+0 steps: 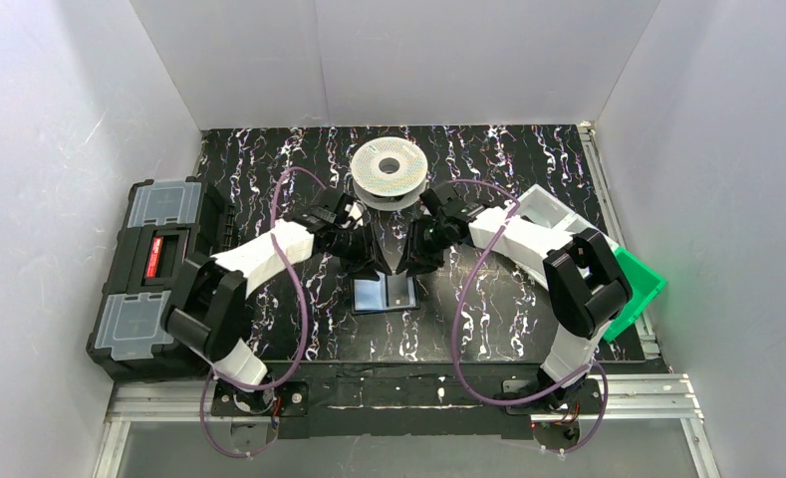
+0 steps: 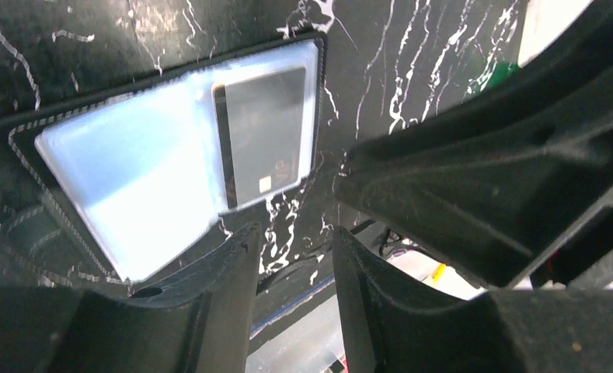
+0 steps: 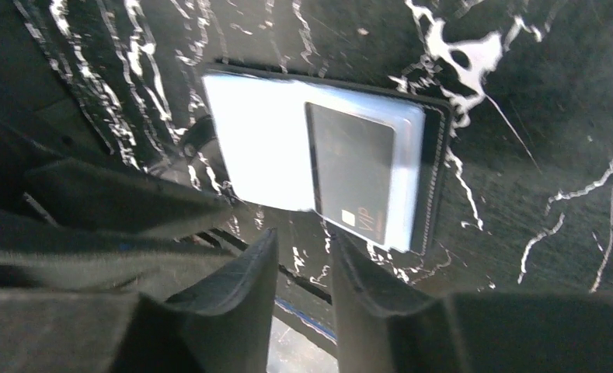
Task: Take the credit cards out of the card holder
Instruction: Remove the credit card from the card holder.
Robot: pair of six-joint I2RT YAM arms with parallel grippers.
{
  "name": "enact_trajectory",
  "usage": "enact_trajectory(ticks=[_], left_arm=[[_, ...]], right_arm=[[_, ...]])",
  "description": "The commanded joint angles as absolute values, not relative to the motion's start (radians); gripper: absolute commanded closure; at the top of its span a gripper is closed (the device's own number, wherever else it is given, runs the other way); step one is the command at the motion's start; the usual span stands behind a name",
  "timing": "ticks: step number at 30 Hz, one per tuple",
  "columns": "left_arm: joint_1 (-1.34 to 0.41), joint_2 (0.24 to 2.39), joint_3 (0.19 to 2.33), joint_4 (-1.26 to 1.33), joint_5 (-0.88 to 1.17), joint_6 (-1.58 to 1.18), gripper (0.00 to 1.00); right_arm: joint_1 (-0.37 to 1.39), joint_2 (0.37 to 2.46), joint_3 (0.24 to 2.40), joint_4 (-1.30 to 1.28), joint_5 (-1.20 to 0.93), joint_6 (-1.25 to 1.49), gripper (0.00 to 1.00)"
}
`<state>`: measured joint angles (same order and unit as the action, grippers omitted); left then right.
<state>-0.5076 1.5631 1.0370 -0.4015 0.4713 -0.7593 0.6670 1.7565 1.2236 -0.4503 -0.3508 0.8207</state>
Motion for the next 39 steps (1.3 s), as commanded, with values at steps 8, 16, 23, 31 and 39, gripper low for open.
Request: enact_trajectory(ticks=[8, 16, 23, 31, 39], left_arm=[[-0.502, 1.714, 0.974, -0.234, 0.542, -0.751, 0.68], [-0.501, 1.756, 0.915, -0.145, 0.569, -0.774, 0.68], [-0.497, 1.775, 0.898, -0.130, 0.564, -0.774, 0.69], [-0.497, 1.784, 0.885, -0.084, 0.597, -0.797, 0.76], [-0.489, 1.750, 0.864, -0.062, 0.622, -0.819, 0.81]], right_arm=[[0.679, 1.776, 1.171, -0.488, -0.306, 0.761, 0.84], [0.689, 1.842, 1.181, -0.488, -0.289, 0.752, 0.93], [0.695, 1.873, 1.183, -0.490, -0.273, 0.750, 0.96], [0.721, 1.912, 1.210, -0.501, -0.277, 0.750, 0.97], [0.721, 1.941, 1.216, -0.514, -0.274, 0.763, 0.99]])
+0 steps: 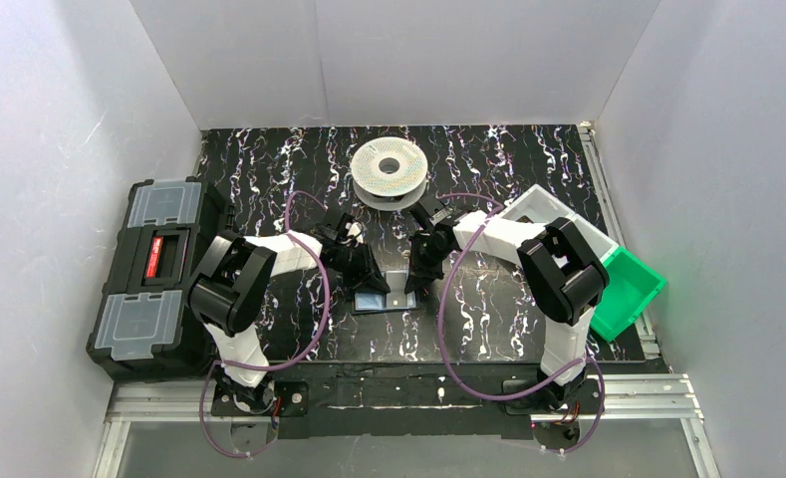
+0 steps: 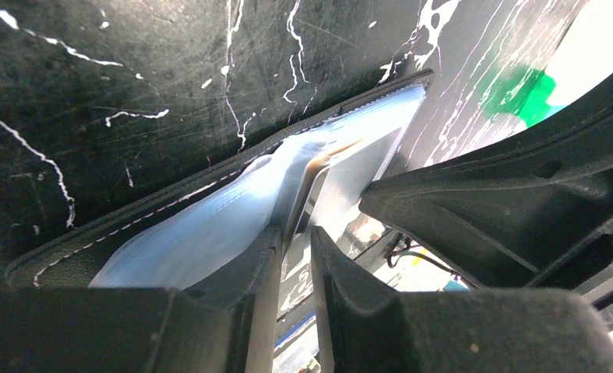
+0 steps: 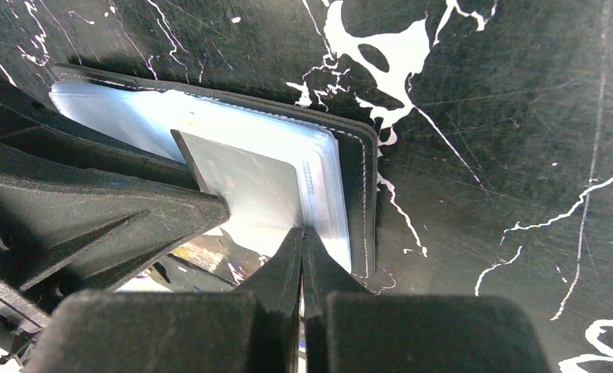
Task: Take the credit cards out of the card holder
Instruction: Remove the credit card from the card holder.
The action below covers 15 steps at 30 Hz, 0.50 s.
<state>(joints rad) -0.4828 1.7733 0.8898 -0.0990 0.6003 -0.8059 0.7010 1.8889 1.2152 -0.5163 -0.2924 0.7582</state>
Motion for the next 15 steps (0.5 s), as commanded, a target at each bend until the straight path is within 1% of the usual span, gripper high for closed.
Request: enact_trajectory(ticks=[1, 15], left_arm=[[-0.486, 1.743, 0.858, -0.054, 0.627, -0.824, 0.81], [-0.452, 1.697, 0.796, 0.057, 0.730, -0.890, 0.89]], right_arm=[[0.719, 1.944, 1.213, -0.514, -0.276, 0.768, 0.99], [0.698, 1.955, 1.194, -0.504, -0.304, 0.783, 0.99]])
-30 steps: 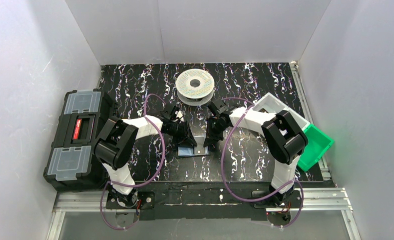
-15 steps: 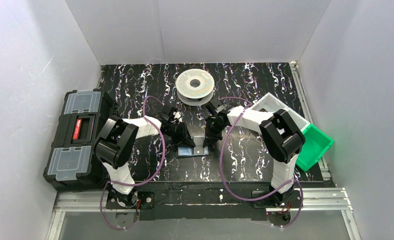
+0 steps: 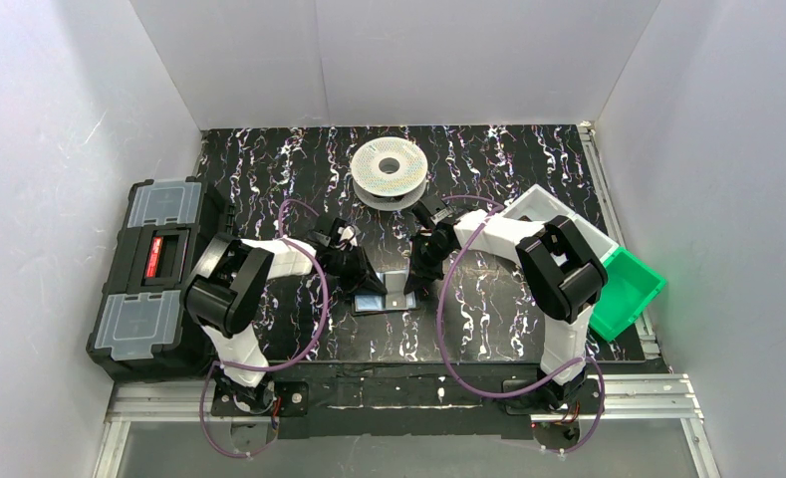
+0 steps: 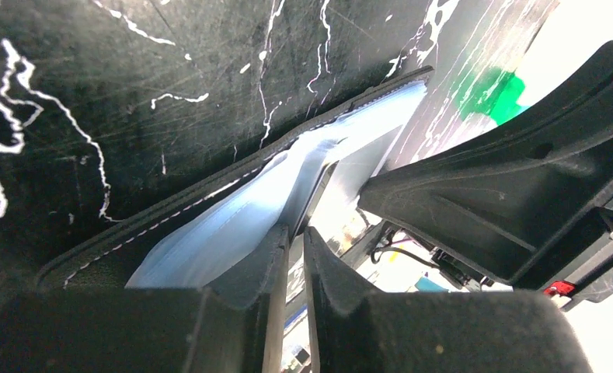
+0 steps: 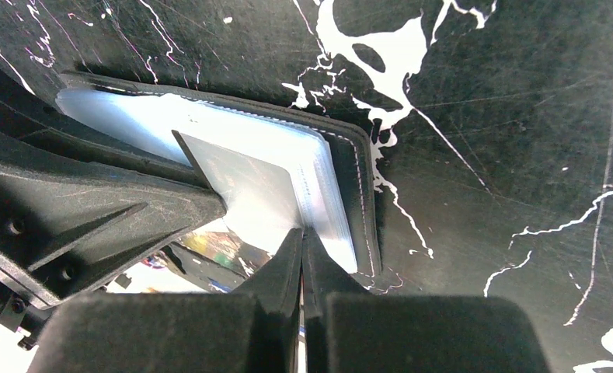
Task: Take the credit cards out of the card holder
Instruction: Remove the credit card from the card holder.
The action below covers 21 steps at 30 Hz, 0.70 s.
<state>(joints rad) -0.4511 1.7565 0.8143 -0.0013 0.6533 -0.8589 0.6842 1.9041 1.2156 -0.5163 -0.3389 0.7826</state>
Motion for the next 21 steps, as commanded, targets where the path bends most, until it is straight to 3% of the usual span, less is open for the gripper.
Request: enact_trajectory(ticks=[1, 15, 21], left_arm=[[-0.450, 1.693, 0.791, 0.063, 0.735, -0.894, 0.90], [-0.420, 1.652, 0.736, 0.121, 0.771, -0.928, 1.00], [-0.389, 1.612, 0.756, -0.060, 0.689, -0.813, 1.00]], right_arm=[[0.698, 1.956, 1.196, -0.506, -0.305, 0.783, 0.99], [0.697, 1.965, 1.212, -0.518, -0.301, 0.780, 0.99], [0.692, 1.962, 1.206, -0.523, -0.299, 0.782, 0.99]])
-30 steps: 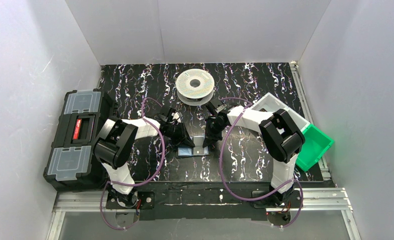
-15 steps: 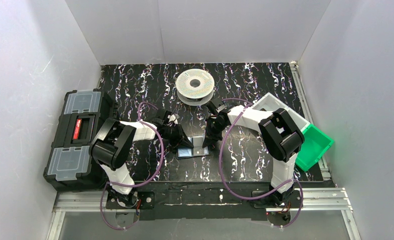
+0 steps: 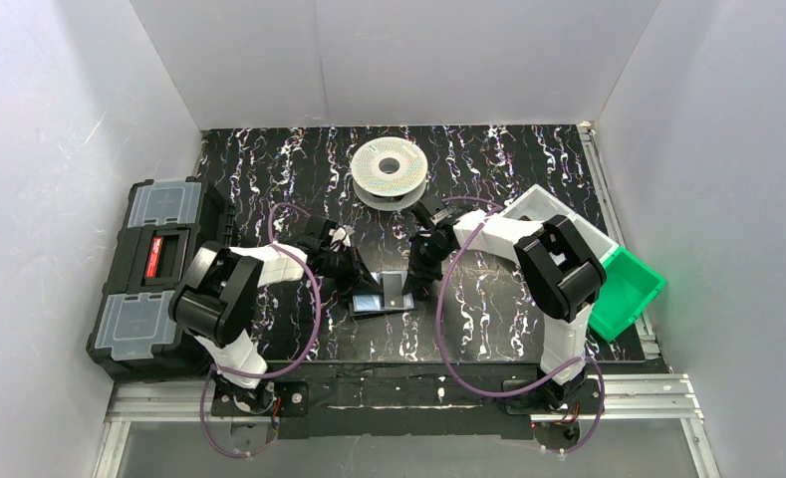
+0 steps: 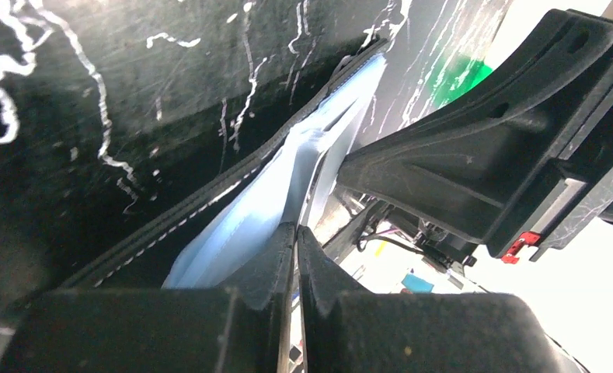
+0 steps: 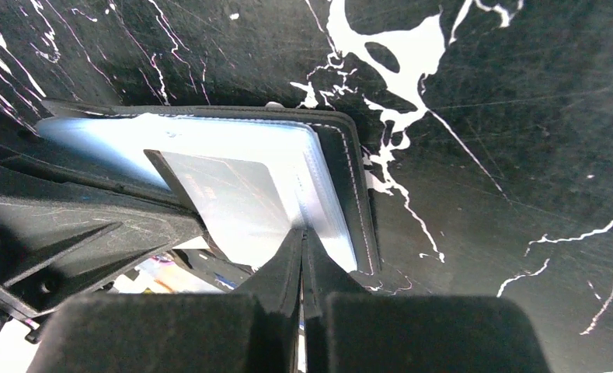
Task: Take the credit cards out of the card holder
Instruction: Remove the credit card from the card holder.
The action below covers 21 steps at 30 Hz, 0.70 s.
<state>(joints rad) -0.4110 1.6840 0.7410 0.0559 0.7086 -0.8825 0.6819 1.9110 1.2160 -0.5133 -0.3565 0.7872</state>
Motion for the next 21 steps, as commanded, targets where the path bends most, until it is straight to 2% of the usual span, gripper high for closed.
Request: enact_trajectory(ticks=[1, 21], left_arm=[[-0.385, 1.605, 0.760, -0.093, 0.672, -0.791, 1.00], [-0.356, 1.476, 0.873, -0.450, 0.465, -0.601, 1.00]], right_arm=[[0.691, 1.961, 1.206, -0.522, -0.299, 0.782, 0.99], [0.689, 1.926, 1.220, -0.524, -0.299, 0.771, 0.99]])
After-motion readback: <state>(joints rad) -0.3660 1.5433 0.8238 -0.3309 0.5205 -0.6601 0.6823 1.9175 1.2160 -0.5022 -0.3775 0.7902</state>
